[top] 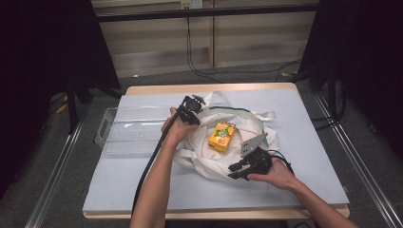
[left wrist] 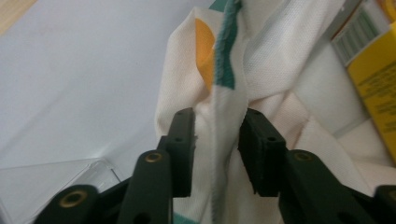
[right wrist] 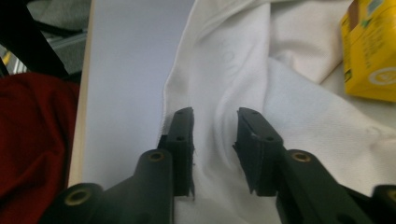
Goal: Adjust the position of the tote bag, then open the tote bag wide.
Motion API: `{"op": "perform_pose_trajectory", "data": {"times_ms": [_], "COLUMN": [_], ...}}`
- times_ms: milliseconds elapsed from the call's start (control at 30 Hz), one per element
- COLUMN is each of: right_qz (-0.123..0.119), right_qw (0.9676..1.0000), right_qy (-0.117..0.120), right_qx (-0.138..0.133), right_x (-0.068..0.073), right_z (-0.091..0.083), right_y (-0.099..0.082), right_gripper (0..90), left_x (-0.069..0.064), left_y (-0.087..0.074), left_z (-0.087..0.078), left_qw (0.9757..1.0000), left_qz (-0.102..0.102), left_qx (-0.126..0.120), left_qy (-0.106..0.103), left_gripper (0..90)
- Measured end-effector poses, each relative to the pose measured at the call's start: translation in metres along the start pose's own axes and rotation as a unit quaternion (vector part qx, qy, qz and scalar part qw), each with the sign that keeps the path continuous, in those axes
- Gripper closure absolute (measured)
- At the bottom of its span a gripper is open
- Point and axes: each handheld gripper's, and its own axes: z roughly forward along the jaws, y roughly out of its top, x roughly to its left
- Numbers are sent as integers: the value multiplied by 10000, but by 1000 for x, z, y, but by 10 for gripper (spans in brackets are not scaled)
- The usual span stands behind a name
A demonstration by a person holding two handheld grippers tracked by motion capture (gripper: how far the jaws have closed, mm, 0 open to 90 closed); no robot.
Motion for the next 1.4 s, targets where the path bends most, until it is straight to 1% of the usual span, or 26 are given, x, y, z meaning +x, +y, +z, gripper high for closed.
{"op": "perform_pose_trajectory", "data": {"times_ms": [67,200,233,300,367,467,500,533,567,600,633,667,700,767,833,867,933,1033,1100,1133,1167,1267,1300,1333,1367,1400], "right_qz": [107,158,191,220,289,457,460,460,470,470,468,526,549,597,641,641,689,816,841,875,903,926,950,998,1002,1015], "right_qw": [9997,9989,9985,9975,9959,9919,9912,9912,9890,9890,9887,9856,9839,9807,9778,9778,9735,9663,9647,9641,9610,9580,9565,9550,9529,9513], "right_qy": [-58,-207,-254,-354,-477,-663,-704,-704,-826,-826,-840,-935,-1020,-1119,-1225,-1225,-1424,-1556,-1602,-1597,-1693,-1819,-1866,-1939,-2056,-2088], "right_qx": [-224,-397,-454,-575,-718,-983,-1023,-1023,-1129,-1129,-1150,-1305,-1364,-1491,-1577,-1577,-1652,-1879,-1914,-1933,-1993,-2013,-2030,-2009,-1990,-2028], "right_x": [-3,-4,-4,-4,-4,-2,-2,-2,1,1,1,2,3,4,4,4,7,12,14,16,21,30,32,34,35,36], "right_z": [-7,-14,-17,-22,-27,-37,-39,-39,-44,-44,-45,-50,-52,-57,-61,-61,-66,-74,-76,-77,-80,-87,-90,-92,-95,-97], "right_y": [0,-1,-2,-4,-6,-13,-14,-14,-17,-17,-18,-21,-23,-26,-28,-28,-31,-37,-38,-40,-45,-52,-55,-58,-60,-63], "right_gripper": [626,600,596,585,562,524,506,506,476,476,461,440,432,422,417,417,414,385,372,362,344,327,318,300,292,293], "left_x": [5,7,8,5,2,1,2,2,2,2,1,1,-1,-4,-8,-8,-12,-21,-23,-25,-30,-38,-44,-44,-49,-49], "left_y": [-10,-18,-21,-26,-29,-37,-39,-39,-44,-44,-47,-50,-54,-61,-65,-65,-70,-80,-81,-83,-88,-92,-94,-94,-95,-95], "left_z": [-9,-17,-20,-26,-31,-41,-45,-45,-48,-48,-50,-51,-53,-56,-61,-61,-67,-81,-83,-85,-87,-88,-87,-87,-86,-86], "left_qw": [9988,9964,9960,9921,9907,9862,9836,9836,9788,9788,9769,9763,9726,9712,9660,9660,9622,9488,9473,9511,9442,9443,9466,9466,9497,9497], "left_qz": [-193,-286,-202,-279,-209,-223,-276,-276,-426,-426,-454,-451,-495,-404,-451,-451,-410,-264,-197,-173,-275,-226,-125,-125,-29,-29], "left_qx": [-409,-704,-768,-1098,-1205,-1463,-1540,-1540,-1702,-1702,-1786,-1863,-1999,-2108,-2293,-2293,-2453,-2927,-2963,-2886,-3025,-3042,-2943,-2943,-2858,-2858], "left_qy": [-170,-371,-421,-535,-593,-739,-901,-901,-1055,-1055,-1079,-1004,-1078,-1040,-1102,-1102,-1108,-1161,-1198,-1083,-1273,-1238,-1307,-1307,-1280,-1280], "left_gripper": [556,502,488,446,417,384,385,413,421,413,413,399,382,377,363,359,363,370,389,388,384,373,353,337,318,302]}}
